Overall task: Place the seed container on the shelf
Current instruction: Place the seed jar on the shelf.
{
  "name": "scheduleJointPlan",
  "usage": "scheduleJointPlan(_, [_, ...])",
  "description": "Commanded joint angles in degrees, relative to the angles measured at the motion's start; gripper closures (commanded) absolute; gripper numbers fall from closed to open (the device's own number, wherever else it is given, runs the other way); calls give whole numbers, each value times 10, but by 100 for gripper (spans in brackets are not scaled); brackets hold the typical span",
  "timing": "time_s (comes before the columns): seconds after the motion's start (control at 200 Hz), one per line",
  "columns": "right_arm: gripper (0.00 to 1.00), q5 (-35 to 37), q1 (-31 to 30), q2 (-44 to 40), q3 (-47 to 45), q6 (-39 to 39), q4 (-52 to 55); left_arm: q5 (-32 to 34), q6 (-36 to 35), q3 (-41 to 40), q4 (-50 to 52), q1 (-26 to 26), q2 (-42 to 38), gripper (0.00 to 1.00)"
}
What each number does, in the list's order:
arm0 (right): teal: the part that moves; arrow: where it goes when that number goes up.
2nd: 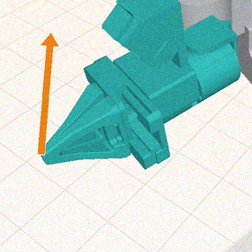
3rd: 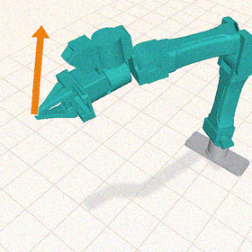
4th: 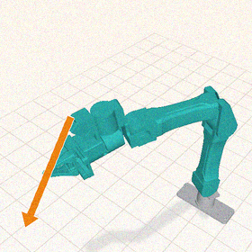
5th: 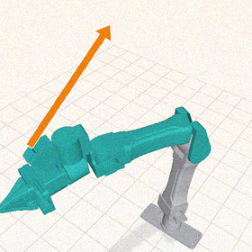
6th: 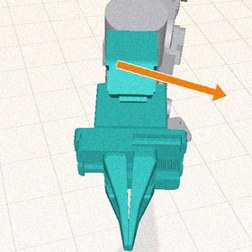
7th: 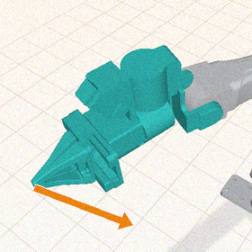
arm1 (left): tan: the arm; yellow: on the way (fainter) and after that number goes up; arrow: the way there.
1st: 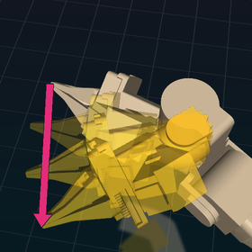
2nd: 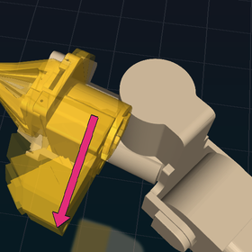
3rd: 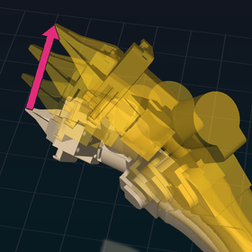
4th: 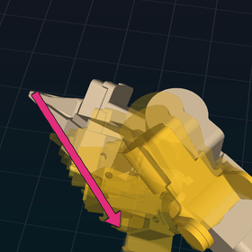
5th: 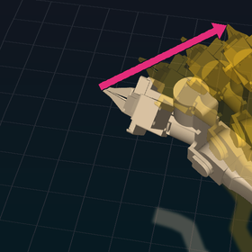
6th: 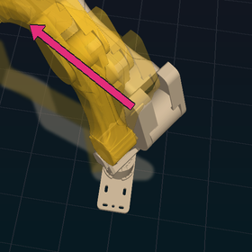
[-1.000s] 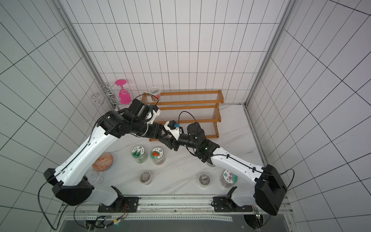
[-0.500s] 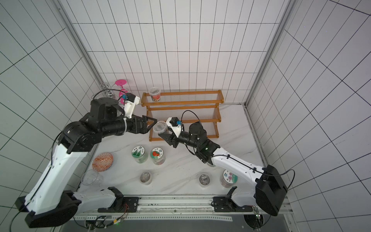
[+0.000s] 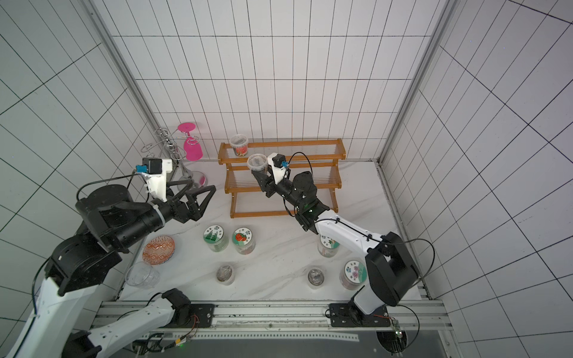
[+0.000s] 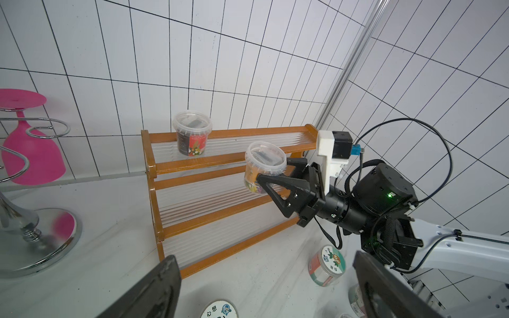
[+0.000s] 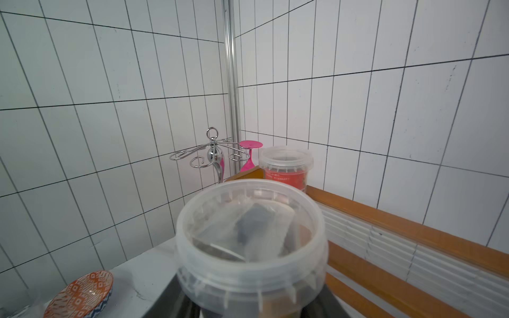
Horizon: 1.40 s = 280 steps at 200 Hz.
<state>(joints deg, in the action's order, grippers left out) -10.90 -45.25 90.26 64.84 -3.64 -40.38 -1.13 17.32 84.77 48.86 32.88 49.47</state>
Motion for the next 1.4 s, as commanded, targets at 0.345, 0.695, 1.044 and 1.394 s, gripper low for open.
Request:
scheduleJointPlan(0.345, [48, 126, 33, 116, 207, 42, 84, 27, 31, -47, -22, -2, -33, 1])
scheduleJointPlan(0.695, [48, 139, 46, 156, 259, 36, 121, 53, 23, -50, -15, -2, -51, 1])
scheduleJointPlan(1.044, [48, 132, 46, 178, 279, 16, 138, 65, 19, -57, -13, -2, -65, 1])
scheduleJointPlan(1.394, [46, 110, 45, 195, 283, 6, 138, 76, 17, -55, -5, -2, -68, 1])
